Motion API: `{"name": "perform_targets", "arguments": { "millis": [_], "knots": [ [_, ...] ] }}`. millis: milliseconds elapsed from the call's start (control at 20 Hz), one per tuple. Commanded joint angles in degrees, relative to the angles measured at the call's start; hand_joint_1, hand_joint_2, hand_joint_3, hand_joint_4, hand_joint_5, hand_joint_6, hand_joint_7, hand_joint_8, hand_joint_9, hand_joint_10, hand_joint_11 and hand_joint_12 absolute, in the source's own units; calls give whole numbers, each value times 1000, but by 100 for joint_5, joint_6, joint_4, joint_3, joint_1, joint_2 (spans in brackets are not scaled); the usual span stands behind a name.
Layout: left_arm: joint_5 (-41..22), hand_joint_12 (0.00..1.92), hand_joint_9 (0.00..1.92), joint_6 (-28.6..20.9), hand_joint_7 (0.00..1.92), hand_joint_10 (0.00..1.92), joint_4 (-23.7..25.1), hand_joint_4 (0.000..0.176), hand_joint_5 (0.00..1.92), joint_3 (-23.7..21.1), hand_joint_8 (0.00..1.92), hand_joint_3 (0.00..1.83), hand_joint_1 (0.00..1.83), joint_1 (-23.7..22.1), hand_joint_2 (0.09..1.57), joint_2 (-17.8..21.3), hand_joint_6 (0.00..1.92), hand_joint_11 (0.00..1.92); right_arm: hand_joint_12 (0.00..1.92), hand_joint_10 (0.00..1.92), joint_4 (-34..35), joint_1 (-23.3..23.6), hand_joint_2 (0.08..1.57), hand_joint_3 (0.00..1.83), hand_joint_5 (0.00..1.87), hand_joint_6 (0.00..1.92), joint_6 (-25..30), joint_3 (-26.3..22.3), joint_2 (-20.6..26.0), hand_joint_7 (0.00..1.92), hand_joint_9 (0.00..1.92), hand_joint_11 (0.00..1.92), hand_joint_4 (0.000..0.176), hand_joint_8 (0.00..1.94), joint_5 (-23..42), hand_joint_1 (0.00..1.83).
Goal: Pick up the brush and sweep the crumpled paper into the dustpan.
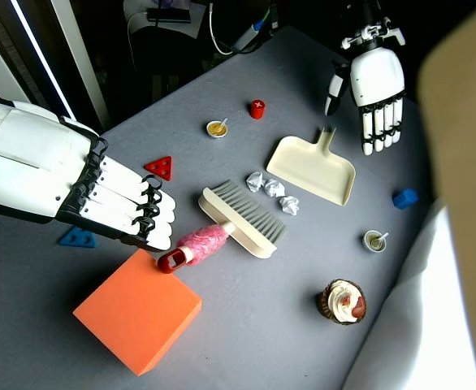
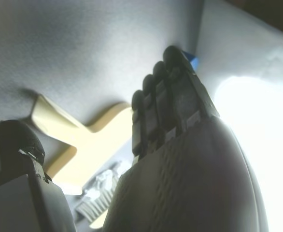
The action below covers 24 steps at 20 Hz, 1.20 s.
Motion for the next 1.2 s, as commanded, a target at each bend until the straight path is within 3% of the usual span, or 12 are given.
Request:
{"name": "perform_targets", "arguments": {
  "millis": [0, 800, 900, 1150],
  "knots": [
    [-85, 1, 256, 14, 273, 0, -121, 0, 237, -1, 2, 4, 834, 8, 916, 39, 0, 263, 5, 2, -34, 85, 968, 2, 149, 1, 22, 15, 65, 169, 184, 168, 0, 2, -433, 0],
    [-453, 9, 232, 17, 231, 7, -6, 0, 222, -300, 5, 0, 887, 87, 917, 90, 8, 238, 20, 11, -35, 86, 980, 1, 135, 8, 22, 17, 65, 151, 172, 163, 0, 9, -433, 0],
    [-469, 21, 247, 17, 250, 9, -3, 0, 239, -305, 9, 4, 774, 77, 927, 90, 10, 269, 14, 2, -35, 85, 967, 0, 132, 5, 22, 16, 65, 143, 154, 152, 0, 3, -433, 0],
    [-523, 19, 245, 21, 238, 1, 50, 0, 233, -366, 0, 7, 763, 17, 941, 94, 1, 270, 11, 3, -35, 82, 968, 0, 132, 1, 22, 15, 65, 147, 168, 157, 0, 1, -435, 0]
  ]
}}
